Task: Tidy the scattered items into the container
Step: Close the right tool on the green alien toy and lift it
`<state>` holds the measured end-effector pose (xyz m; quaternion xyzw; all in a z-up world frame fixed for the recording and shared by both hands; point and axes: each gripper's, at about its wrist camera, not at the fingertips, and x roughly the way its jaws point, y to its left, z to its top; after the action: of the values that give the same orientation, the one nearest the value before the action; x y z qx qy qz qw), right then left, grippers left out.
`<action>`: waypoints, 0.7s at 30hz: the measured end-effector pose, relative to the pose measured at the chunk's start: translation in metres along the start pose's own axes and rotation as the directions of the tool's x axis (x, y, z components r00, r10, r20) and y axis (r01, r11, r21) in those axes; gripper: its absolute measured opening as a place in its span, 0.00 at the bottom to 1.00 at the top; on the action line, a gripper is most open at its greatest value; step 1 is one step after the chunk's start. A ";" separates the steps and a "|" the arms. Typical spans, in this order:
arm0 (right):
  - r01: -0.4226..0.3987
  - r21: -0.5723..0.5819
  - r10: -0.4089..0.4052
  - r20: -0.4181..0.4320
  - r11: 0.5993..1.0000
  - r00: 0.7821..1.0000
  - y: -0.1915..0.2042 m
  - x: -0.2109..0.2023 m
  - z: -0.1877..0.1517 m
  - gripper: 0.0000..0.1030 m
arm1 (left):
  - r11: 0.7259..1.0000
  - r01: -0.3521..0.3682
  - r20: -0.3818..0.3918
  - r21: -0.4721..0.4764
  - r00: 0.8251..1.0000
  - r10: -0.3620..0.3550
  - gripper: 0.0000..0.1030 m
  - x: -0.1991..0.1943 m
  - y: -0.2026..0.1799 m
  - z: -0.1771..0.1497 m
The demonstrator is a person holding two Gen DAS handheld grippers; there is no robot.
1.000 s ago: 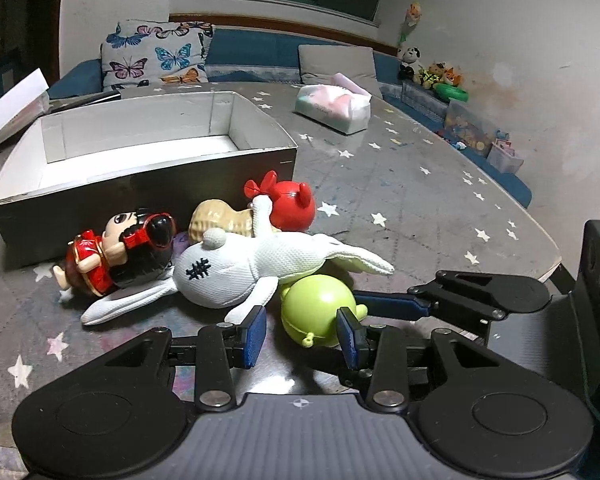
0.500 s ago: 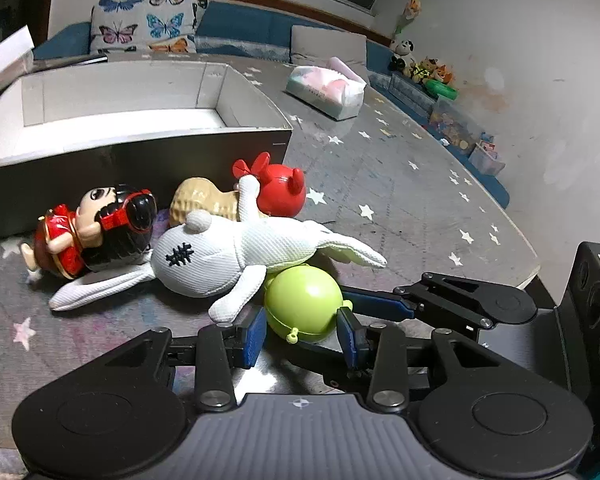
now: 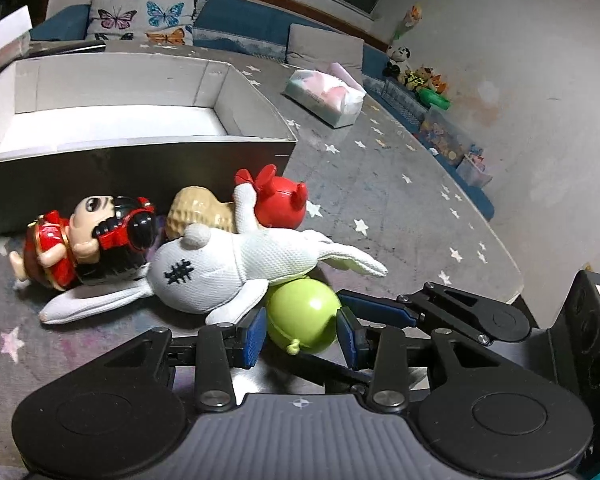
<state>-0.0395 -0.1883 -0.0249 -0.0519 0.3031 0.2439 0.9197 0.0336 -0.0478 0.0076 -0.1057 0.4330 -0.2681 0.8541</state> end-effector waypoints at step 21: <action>0.000 -0.011 0.000 -0.002 1.000 1.000 0.001 -0.002 -0.002 0.46 | 1.000 -0.005 -0.004 0.016 1.000 0.005 0.43 0.008 -0.004 -0.002</action>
<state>-0.0419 -0.1886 -0.0250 -0.0573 0.3026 0.2457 0.9191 0.0341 -0.0557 0.0023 -0.0973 0.4328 -0.2695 0.8547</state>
